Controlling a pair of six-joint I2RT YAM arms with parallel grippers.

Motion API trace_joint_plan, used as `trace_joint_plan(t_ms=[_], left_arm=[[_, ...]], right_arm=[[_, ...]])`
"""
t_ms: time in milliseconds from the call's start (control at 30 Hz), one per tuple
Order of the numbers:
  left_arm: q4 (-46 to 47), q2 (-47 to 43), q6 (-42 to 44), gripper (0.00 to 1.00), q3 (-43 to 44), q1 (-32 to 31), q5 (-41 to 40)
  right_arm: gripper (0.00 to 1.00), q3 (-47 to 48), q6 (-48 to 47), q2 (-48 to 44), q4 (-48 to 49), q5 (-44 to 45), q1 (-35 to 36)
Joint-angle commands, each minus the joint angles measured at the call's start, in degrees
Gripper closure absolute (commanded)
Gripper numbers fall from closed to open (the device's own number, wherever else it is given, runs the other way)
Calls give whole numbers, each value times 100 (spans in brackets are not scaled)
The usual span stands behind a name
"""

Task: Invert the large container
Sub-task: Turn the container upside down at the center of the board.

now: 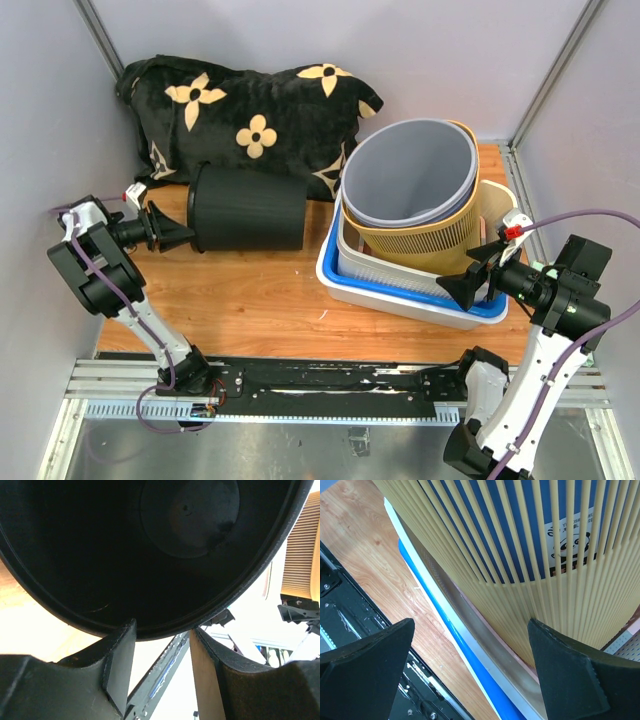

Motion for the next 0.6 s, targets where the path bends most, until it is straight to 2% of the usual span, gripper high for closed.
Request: trace_joint_plan(t_ms=[0,133,300,567], left_arm=[[194,71,157,50,-63,-255,143],[185,86,253,51,-94,-724,522],[177,60,572,54,-146,-1422,599],[177,87,979,66,-57,-1500,785]], right_arm=[[2,128,-92,-60,-129,-201,-45],[2,131,-100,-103,-129,-193,-45],[2,126,-98,-140,-121,-183,-45],[2,125,-93,-110,-114,-190,-43]])
